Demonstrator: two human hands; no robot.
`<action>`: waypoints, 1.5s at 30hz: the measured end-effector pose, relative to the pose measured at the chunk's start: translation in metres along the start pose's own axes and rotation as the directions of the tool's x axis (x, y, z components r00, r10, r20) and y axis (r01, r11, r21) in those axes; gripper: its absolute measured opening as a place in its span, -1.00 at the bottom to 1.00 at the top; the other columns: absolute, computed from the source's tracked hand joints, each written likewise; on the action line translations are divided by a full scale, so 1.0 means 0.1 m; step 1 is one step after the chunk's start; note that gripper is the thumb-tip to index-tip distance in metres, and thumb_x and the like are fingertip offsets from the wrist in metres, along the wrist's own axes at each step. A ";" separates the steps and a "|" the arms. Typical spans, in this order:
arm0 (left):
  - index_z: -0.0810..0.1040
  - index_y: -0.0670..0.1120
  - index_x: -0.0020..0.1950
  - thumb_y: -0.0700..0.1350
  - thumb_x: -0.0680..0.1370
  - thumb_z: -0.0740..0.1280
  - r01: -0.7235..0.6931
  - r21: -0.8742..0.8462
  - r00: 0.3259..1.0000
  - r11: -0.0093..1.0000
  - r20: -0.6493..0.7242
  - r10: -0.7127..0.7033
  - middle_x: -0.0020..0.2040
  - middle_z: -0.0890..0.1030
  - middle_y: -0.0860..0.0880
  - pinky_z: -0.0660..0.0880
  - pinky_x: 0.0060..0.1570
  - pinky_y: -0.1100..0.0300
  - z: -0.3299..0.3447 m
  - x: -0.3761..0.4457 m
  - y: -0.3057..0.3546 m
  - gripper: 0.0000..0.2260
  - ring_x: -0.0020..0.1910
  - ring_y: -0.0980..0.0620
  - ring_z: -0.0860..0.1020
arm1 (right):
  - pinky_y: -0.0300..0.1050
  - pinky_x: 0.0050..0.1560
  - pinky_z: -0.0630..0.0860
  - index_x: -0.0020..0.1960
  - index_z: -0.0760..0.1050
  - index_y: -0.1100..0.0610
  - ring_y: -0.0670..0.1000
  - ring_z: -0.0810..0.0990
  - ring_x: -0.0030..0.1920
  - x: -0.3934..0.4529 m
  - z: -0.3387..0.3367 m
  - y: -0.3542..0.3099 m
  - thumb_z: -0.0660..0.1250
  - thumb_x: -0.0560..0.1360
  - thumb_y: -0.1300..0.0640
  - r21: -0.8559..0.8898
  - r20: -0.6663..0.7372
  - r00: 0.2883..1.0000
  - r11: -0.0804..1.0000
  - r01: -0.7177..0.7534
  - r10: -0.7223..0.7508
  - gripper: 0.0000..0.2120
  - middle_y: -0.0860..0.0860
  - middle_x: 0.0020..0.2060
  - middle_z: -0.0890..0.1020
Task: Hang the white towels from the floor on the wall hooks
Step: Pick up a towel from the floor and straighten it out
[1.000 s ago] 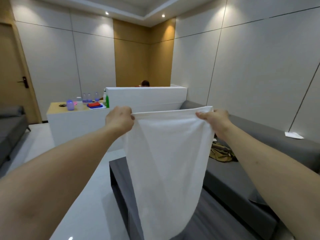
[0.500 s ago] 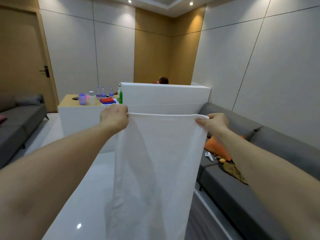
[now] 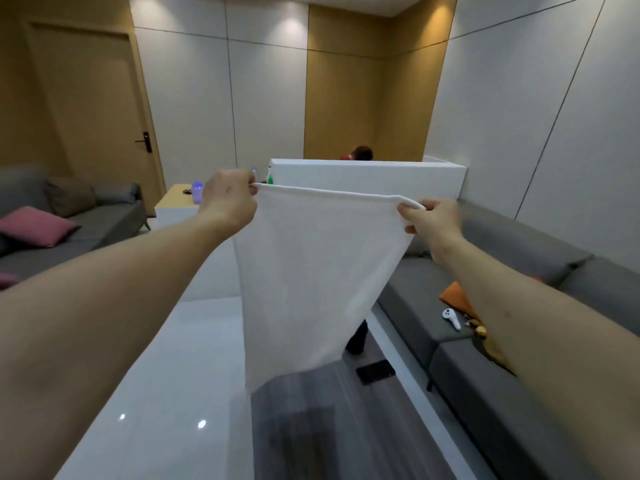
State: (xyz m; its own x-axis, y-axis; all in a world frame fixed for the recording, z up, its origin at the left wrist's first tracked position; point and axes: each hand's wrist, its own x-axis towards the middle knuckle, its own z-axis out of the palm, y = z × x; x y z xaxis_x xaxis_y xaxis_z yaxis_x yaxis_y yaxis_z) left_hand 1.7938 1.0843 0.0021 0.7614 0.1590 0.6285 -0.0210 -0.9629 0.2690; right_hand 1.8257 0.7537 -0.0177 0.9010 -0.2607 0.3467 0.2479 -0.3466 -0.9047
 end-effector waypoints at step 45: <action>0.62 -0.04 -0.05 -0.11 0.56 0.26 0.283 0.250 0.554 0.926 0.746 -0.371 -0.18 0.53 -0.03 0.44 -0.22 0.16 1.21 -6.18 1.07 -0.86 -0.20 -0.05 0.51 | 0.02 -0.24 0.67 -0.36 0.60 0.07 0.01 0.63 -0.29 -3.99 -2.31 4.04 0.43 0.31 0.08 -0.560 0.298 0.700 0.713 -0.422 0.649 -0.90 -0.05 -0.37 0.64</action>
State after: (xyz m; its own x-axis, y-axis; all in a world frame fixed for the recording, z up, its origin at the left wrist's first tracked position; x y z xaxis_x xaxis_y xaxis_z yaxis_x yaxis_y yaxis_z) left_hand 1.3988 0.8569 -0.4458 0.9126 0.2823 -0.2959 0.3581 -0.9011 0.2447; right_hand 1.4844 0.5090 -0.4643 0.8977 -0.1386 -0.4182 -0.4030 -0.6419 -0.6523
